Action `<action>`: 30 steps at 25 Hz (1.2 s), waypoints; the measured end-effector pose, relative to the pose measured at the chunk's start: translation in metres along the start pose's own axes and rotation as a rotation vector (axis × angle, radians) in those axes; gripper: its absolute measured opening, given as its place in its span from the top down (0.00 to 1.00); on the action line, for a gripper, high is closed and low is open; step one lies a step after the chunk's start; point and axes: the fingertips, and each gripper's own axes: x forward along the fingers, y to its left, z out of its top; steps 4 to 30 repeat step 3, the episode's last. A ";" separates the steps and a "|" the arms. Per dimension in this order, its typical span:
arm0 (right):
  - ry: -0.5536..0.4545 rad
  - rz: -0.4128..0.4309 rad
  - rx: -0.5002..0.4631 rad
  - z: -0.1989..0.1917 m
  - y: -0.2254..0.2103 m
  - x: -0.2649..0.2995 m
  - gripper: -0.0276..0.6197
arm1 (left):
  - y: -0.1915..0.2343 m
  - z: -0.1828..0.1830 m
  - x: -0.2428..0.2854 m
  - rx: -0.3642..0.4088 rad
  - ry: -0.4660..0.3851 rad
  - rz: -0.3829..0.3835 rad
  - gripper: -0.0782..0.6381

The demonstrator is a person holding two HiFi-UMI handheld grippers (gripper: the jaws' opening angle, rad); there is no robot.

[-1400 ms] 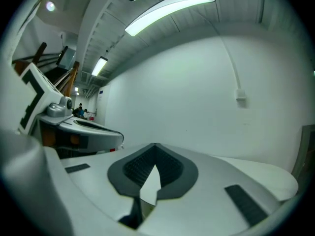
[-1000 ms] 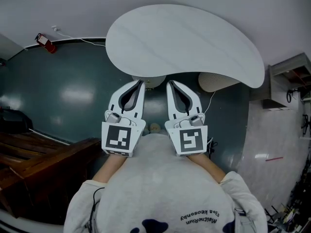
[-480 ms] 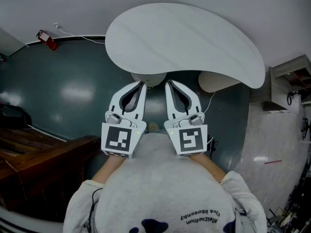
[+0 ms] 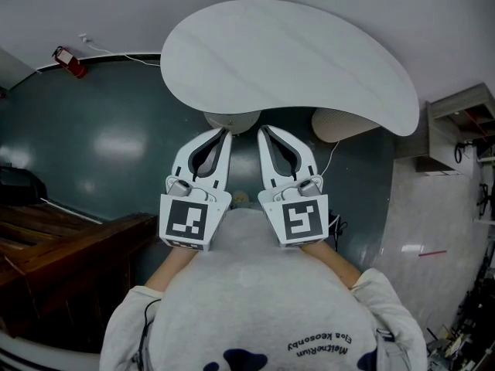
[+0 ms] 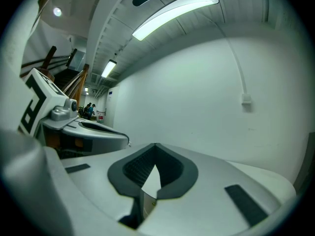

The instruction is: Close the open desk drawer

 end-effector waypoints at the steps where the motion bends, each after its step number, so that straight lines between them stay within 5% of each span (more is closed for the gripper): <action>1: 0.001 0.001 -0.002 -0.001 0.000 0.000 0.93 | 0.000 -0.001 0.000 -0.001 0.000 0.000 0.88; 30: 0.003 0.002 -0.006 -0.003 0.000 0.000 0.93 | 0.000 -0.002 0.001 -0.002 0.001 -0.001 0.88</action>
